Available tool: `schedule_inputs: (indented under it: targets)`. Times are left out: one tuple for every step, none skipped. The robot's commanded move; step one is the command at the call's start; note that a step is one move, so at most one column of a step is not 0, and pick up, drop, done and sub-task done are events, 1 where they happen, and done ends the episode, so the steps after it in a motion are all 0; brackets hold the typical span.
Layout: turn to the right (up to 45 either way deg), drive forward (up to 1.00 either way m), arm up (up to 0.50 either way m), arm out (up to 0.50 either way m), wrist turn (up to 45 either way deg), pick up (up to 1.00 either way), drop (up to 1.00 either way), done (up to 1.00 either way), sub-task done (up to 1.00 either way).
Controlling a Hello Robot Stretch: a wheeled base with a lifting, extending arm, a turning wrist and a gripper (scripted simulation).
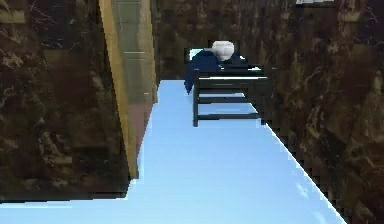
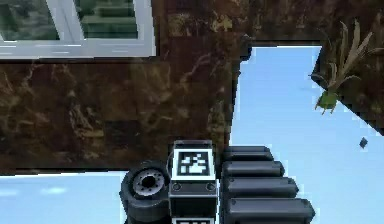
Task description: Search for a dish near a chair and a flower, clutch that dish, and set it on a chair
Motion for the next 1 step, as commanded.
schedule_inputs:
  targets:
    - [-45.0, 0.00, 0.00, 0.00, 0.0, 0.00, 0.00, 0.00, 0.00]
